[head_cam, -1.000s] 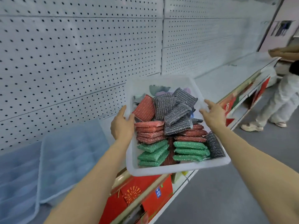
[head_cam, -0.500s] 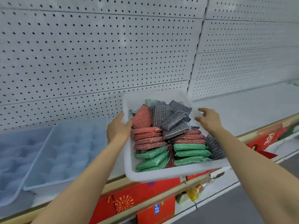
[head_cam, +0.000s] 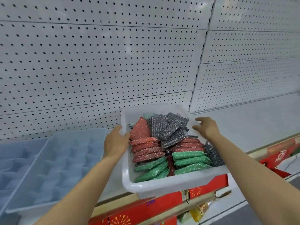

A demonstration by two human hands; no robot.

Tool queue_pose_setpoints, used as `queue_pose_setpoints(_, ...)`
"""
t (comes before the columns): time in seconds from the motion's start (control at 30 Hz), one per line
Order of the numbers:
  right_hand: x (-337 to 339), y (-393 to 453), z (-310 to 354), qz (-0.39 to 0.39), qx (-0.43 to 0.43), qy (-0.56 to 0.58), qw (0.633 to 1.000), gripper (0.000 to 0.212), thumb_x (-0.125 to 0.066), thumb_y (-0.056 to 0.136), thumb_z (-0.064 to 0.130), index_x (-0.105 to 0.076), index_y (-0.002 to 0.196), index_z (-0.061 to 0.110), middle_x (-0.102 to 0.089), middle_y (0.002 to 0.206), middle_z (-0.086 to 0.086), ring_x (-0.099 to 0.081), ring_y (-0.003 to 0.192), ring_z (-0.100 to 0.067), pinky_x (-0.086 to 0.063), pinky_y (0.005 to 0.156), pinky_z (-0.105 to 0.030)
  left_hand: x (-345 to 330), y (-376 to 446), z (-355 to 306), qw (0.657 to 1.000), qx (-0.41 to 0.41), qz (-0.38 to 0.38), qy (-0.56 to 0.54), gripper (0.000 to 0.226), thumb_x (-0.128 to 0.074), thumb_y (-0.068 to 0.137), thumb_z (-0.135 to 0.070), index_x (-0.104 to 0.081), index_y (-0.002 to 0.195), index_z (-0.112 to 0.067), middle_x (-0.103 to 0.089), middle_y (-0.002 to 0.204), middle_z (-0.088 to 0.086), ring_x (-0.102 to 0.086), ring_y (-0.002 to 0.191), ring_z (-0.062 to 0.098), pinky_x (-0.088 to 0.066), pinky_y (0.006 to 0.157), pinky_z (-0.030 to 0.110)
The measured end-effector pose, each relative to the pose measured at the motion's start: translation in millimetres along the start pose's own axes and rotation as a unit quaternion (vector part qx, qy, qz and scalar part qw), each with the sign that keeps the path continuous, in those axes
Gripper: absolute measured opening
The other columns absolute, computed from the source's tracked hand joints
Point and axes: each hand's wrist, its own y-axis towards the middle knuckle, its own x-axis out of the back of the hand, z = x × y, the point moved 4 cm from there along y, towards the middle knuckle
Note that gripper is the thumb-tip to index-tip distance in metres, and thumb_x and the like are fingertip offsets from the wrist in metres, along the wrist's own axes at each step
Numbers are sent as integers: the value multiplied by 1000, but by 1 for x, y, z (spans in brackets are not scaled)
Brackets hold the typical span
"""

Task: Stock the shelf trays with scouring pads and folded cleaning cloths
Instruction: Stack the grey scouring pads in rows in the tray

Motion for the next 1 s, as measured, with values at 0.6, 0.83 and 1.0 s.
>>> queue_pose_setpoints(0.6, 3, -16, 68, 144, 313, -56, 937, 43, -68, 84, 5, -66, 121, 28, -64, 126, 9, -56, 116, -8, -38, 107, -28, -78, 24, -140, 899, -313, 161, 263, 65, -65, 91, -27, -36, 149, -26, -49, 145, 1, -45, 132, 24, -33, 113, 40)
queue_pose_setpoints(0.83, 25, -11, 55, 122, 265, 15, 956, 35, -76, 80, 21, -69, 114, 25, -69, 111, 7, -62, 105, -11, -45, 100, -34, -69, 34, -138, 915, -315, 153, 203, 54, -68, 88, -13, -53, 135, -33, -53, 113, 2, -55, 101, 22, -46, 88, 33)
queue_pose_setpoints(1.0, 35, -9, 52, 149, 226, 113, 956, 38, -79, 75, 11, -73, 110, 22, -74, 102, 6, -68, 95, -4, -49, 98, -31, -37, 42, -137, 962, -226, 153, 28, 37, -78, 80, -23, -60, 113, -29, -56, 117, -5, -57, 103, 17, -43, 93, 30)
